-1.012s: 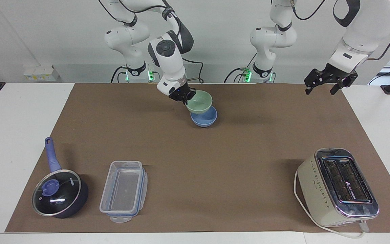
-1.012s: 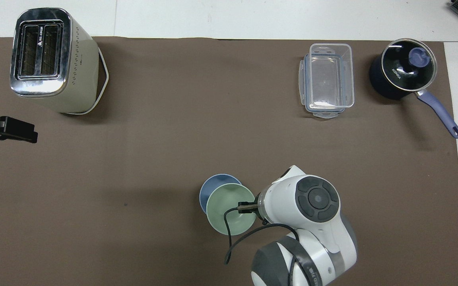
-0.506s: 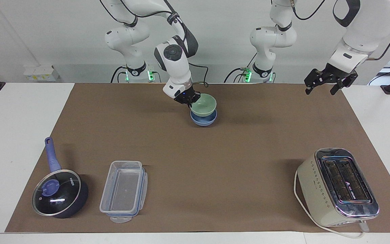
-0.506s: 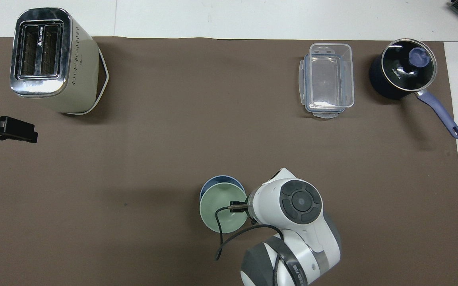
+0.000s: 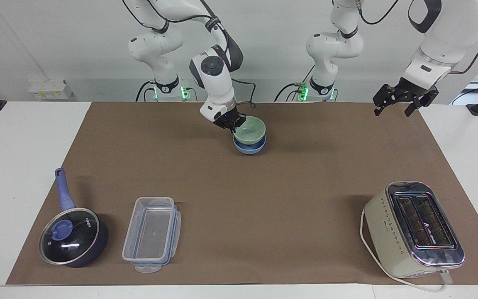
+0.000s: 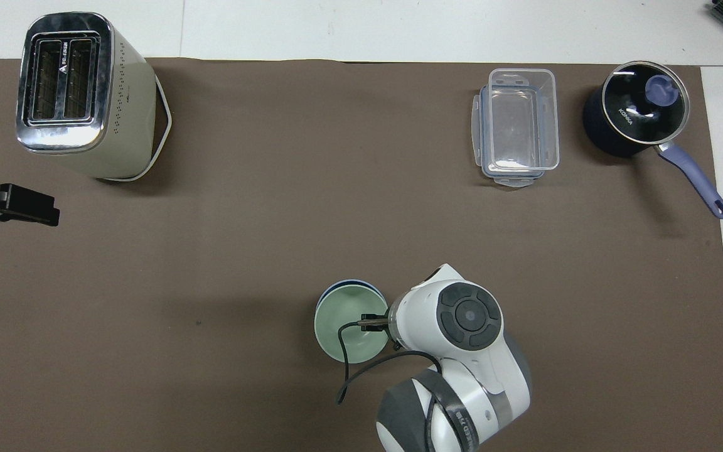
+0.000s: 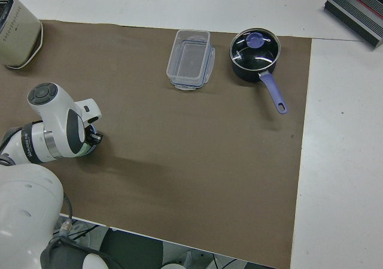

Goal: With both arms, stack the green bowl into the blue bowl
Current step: 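Lower the green bowl down into the blue bowl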

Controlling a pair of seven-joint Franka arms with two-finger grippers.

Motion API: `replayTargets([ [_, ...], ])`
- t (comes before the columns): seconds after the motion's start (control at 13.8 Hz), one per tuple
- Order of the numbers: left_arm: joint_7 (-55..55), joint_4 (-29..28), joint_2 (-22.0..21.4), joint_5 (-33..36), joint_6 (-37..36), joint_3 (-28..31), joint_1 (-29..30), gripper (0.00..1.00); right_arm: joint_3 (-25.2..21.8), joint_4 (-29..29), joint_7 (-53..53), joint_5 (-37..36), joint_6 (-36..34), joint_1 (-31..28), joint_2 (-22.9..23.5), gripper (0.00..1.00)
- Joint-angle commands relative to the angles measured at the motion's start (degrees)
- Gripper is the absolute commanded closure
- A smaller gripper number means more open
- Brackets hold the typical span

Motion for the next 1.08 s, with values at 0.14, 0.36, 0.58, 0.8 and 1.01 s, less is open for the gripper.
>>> replayTargets([
  [0.14, 0.05, 1.29, 0.54, 0.77, -1.28, -0.37, 0.48, 0.0, 0.09, 0.52, 1.34, 0.99, 3.01, 0.33, 0.78, 1.0],
  [0.36, 0.05, 1.29, 0.54, 0.77, -1.28, -0.37, 0.57, 0.0, 0.09, 0.61, 1.86, 1.08, 3.81, 0.33, 1.05, 1.0],
  [0.58, 0.05, 1.29, 0.54, 0.77, -1.28, -0.37, 0.48, 0.0, 0.09, 0.61, 2.04, 1.08, 3.81, 0.16, 1.05, 1.0],
  [0.8, 0.05, 1.29, 0.54, 0.77, -1.28, -0.37, 0.48, 0.0, 0.09, 0.78, 1.95, 1.08, 3.81, 0.07, 1.22, 0.99],
  [1.01, 0.13, 1.29, 0.54, 0.77, -1.28, -0.37, 0.48, 0.0, 0.09, 1.22, 2.13, 1.08, 3.81, 0.16, 1.31, 0.63],
])
